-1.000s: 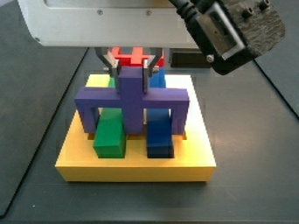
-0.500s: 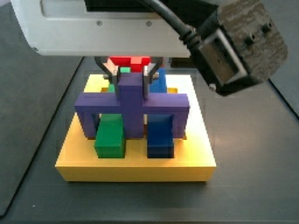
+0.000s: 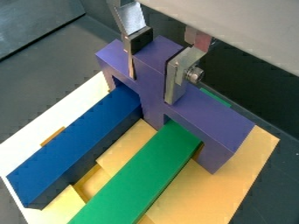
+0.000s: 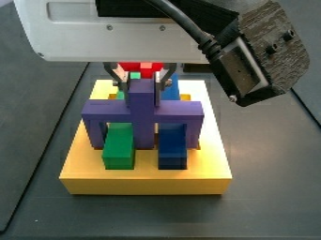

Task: Pick up the purple object. Move up. Place the purple object on the fixture. Regrasp the purple object. Move to above the board. Insert the purple object.
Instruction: Insert the purple object.

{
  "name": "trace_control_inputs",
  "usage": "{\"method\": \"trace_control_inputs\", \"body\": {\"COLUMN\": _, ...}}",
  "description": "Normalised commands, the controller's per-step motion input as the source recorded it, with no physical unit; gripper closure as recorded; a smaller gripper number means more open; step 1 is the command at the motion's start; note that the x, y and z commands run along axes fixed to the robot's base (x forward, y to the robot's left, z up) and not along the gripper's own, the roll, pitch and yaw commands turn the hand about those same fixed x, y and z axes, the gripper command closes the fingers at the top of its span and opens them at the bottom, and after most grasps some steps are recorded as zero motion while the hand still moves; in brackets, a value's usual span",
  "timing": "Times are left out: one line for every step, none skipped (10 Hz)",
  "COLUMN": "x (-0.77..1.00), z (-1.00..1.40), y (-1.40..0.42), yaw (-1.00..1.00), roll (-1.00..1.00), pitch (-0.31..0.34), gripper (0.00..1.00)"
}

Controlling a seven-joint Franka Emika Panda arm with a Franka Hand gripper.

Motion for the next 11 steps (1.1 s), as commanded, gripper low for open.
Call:
{"method": "trace_control_inputs", "body": {"x": 0.15, "z": -0.09, "y": -0.06, "yaw": 0.04, "roll": 0.25, "pitch": 0.039, "gripper": 1.0}}
{"method": "trace_control_inputs", "body": {"x": 0.27, "z": -0.18, "y": -0.07, "yaw": 0.08, "roll": 0.26, "pitch": 0.027, "gripper": 1.0}}
{"method": "trace_control_inputs", "body": {"x": 0.37, "z": -0.22, "y": 0.0, "yaw": 0.1, "roll": 0.27, "pitch": 0.043, "gripper": 1.0}}
{"method": "trace_control_inputs", "body": {"x": 0.32, "z": -0.22, "y": 0.0, "yaw": 0.11, "roll": 0.31, "pitch": 0.046, "gripper": 1.0}}
{"method": "trace_control_inputs", "body": {"x": 0.02, "z": -0.2, "y": 0.0, "yaw": 0.04, "roll": 0.29, "pitch": 0.054, "gripper": 1.0}}
{"method": "trace_control_inputs", "body": {"x": -0.03, "z": -0.22, "y": 0.0, "yaw": 0.0, "roll": 0.23, "pitch": 0.02, "gripper": 1.0}}
{"method": "trace_control_inputs", "body": {"x": -0.12, "z": -0.37, "y": 0.0, "yaw": 0.0, "roll": 0.08, "pitch": -0.026, "gripper": 1.0}}
{"method": "trace_control_inputs", "body": {"x": -0.07, "z": -0.65, "y": 0.0, "yaw": 0.0, "roll": -0.04, "pitch": -0.183, "gripper": 1.0}}
{"method": "trace_control_inputs", "body": {"x": -0.04, "z": -0.71, "y": 0.0, "yaw": 0.0, "roll": -0.1, "pitch": -0.22, "gripper": 1.0}}
{"method": "trace_control_inputs", "body": {"x": -0.01, "z": -0.29, "y": 0.0, "yaw": 0.0, "roll": 0.0, "pitch": -0.079, "gripper": 1.0}}
{"method": "trace_control_inputs", "body": {"x": 0.0, "z": 0.0, "y": 0.0, "yaw": 0.0, "roll": 0.0, "pitch": 0.0, "gripper": 1.0}}
